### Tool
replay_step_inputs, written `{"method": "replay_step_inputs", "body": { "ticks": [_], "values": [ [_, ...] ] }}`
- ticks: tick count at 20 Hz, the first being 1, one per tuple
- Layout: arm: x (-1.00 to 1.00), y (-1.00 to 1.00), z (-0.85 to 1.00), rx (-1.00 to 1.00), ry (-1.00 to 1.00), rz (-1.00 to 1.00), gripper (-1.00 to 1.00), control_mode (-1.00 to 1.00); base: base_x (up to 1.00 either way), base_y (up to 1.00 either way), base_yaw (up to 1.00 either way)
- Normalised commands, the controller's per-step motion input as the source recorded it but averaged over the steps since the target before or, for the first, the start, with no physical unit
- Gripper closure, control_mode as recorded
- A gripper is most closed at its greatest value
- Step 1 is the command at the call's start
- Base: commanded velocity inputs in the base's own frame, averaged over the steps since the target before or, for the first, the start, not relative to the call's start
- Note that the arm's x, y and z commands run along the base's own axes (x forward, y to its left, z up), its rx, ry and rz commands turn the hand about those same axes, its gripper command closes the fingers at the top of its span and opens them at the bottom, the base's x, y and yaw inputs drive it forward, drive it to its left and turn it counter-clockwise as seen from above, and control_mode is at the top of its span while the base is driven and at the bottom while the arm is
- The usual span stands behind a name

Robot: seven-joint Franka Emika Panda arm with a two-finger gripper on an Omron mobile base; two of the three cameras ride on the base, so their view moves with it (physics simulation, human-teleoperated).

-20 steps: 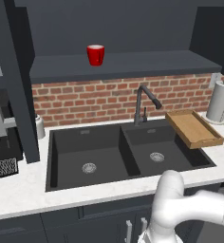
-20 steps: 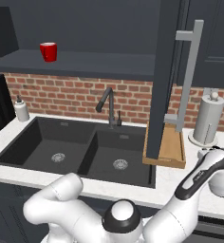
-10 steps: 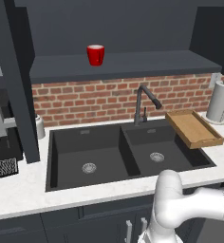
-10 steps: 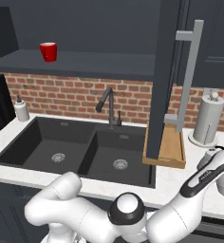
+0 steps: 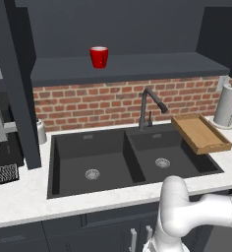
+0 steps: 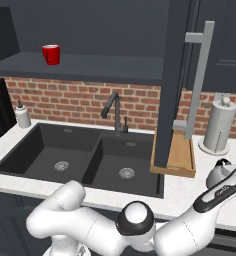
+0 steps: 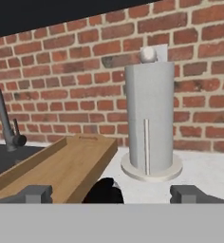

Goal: Pick the kettle from the counter and place it on the tray. Then pick the mug from the cabinet and place it on the tray. Then close the cabinet doors.

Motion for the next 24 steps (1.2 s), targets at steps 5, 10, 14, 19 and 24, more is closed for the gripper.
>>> {"method": "replay_step_inputs", "body": {
  "ticks": [5, 10, 14, 19, 24],
  "values": [
    [-0.33, 0.00, -0.05, 0.00, -0.04, -0.02, -1.00, -1.00, 0.00, 0.00, 0.00],
    [-0.09, 0.00, -0.04, 0.00, 0.00, -0.02, -1.00, -1.00, 0.00, 0.00, 0.00],
    [-0.01, 0.04, -0.15, 0.00, 0.00, 0.00, -1.00, -1.00, 0.00, 0.00, 0.00],
    [0.00, 0.13, -0.16, 0.00, 0.00, 0.00, -1.00, -1.00, 0.00, 0.00, 0.00],
    [0.03, 0.10, -0.18, 0.00, 0.00, 0.00, -1.00, -1.00, 0.00, 0.00, 0.00]
  ]
}}
